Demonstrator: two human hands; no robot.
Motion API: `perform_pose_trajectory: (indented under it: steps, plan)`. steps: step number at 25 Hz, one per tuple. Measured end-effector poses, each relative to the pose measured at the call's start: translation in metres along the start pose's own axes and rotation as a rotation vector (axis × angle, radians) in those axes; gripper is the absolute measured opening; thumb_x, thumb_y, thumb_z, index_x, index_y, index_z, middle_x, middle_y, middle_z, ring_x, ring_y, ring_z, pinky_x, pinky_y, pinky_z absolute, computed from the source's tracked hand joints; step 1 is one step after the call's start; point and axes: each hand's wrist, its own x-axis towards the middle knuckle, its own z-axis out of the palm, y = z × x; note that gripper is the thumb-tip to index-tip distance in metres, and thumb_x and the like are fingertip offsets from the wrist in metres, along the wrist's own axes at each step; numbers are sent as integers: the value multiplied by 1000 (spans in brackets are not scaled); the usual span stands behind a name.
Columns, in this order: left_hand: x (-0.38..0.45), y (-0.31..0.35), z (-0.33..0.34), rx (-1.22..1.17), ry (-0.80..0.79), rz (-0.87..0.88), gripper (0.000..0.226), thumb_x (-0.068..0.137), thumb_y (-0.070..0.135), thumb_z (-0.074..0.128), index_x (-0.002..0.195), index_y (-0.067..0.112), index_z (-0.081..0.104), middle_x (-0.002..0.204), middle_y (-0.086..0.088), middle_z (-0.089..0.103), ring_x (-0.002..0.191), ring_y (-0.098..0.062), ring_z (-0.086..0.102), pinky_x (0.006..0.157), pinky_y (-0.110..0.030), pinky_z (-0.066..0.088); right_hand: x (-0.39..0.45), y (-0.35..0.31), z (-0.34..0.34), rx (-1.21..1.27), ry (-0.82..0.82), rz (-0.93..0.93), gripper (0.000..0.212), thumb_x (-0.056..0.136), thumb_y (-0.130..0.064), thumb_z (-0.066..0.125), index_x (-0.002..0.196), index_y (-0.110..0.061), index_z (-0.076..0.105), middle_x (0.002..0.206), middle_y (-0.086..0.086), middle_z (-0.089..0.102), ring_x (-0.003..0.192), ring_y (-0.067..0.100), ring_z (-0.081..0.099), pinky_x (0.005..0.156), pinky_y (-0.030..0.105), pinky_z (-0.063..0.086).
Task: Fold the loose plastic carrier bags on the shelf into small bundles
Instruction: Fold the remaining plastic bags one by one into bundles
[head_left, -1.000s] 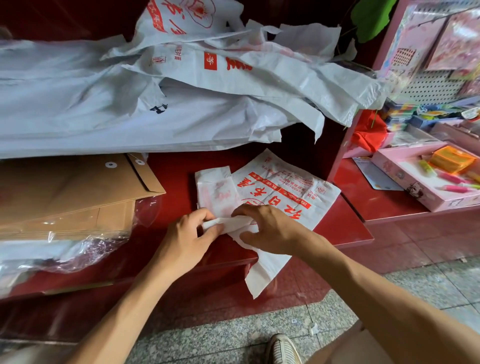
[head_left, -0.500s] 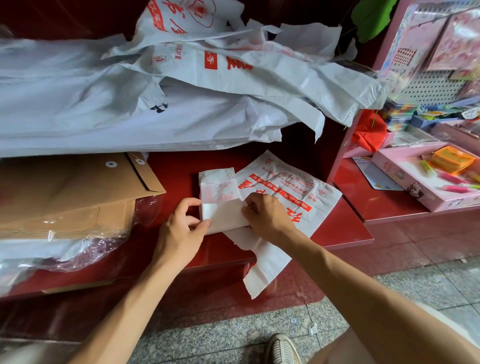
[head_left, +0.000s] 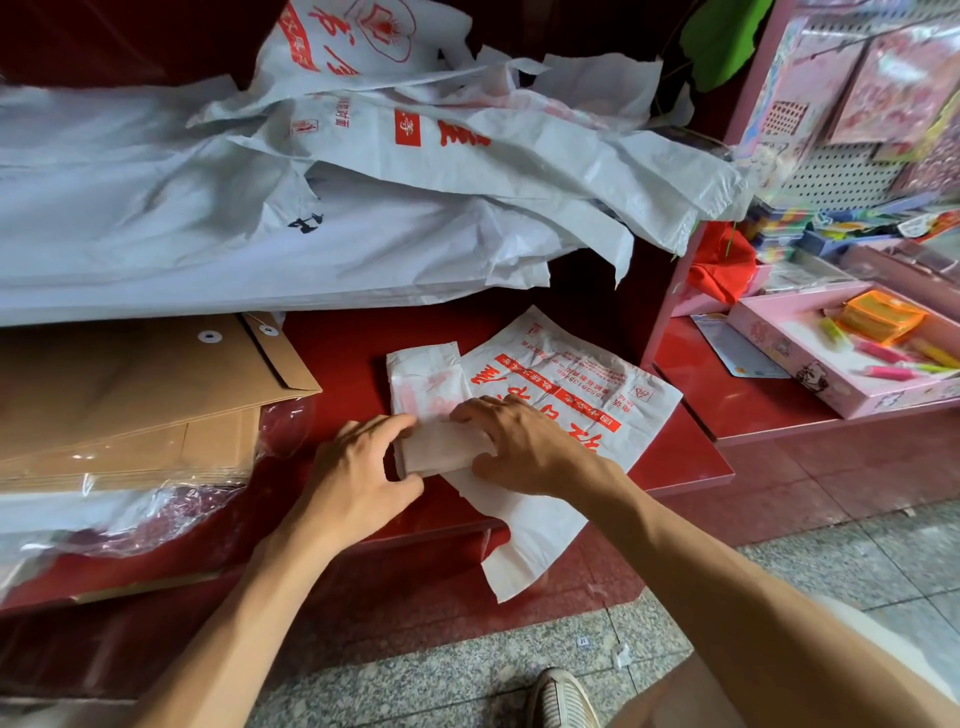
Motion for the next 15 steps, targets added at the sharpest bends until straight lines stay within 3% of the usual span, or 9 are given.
perform_pose_trajectory:
  steps: [2, 6, 10, 12, 15]
  plan:
    - [-2, 0, -2, -59, -9, -14, 64, 74, 36, 62, 136, 29, 52, 131, 14, 55, 119, -16, 48, 104, -40, 39, 0, -1, -1, 39, -30, 6, 59, 79, -23, 63, 136, -24, 44, 129, -1, 54, 111, 20, 44, 90, 36, 43]
    - [-2, -4, -3, -114, -18, -13, 65, 67, 40, 57, 132, 30, 56, 124, 19, 54, 118, -11, 48, 102, -35, 40, 1, 0, 0, 61, 55, -9, 47, 83, -20, 62, 129, -19, 54, 120, 1, 62, 101, 22, 57, 78, 30, 44]
    - [0, -5, 5, -143, 90, 0, 27, 84, 28, 70, 110, 23, 68, 102, 17, 59, 101, -11, 55, 82, -24, 40, -1, -4, 1, 160, 231, -72, 26, 98, -19, 48, 117, -9, 63, 102, 9, 70, 86, 28, 64, 74, 36, 49]
    - [1, -5, 6, -210, 146, -61, 5, 91, 27, 65, 92, 24, 69, 84, 13, 62, 82, -10, 58, 66, -23, 40, -4, -7, -2, 245, 221, -21, 28, 102, -25, 45, 122, -11, 59, 108, 9, 68, 90, 27, 64, 75, 38, 51]
    - [3, -2, 6, -311, 193, -129, 8, 92, 29, 62, 90, 22, 63, 80, 10, 70, 71, -11, 62, 60, -25, 43, -4, -7, -6, 432, 115, 137, 39, 98, -26, 53, 135, -19, 46, 119, 9, 60, 99, 25, 62, 80, 31, 51]
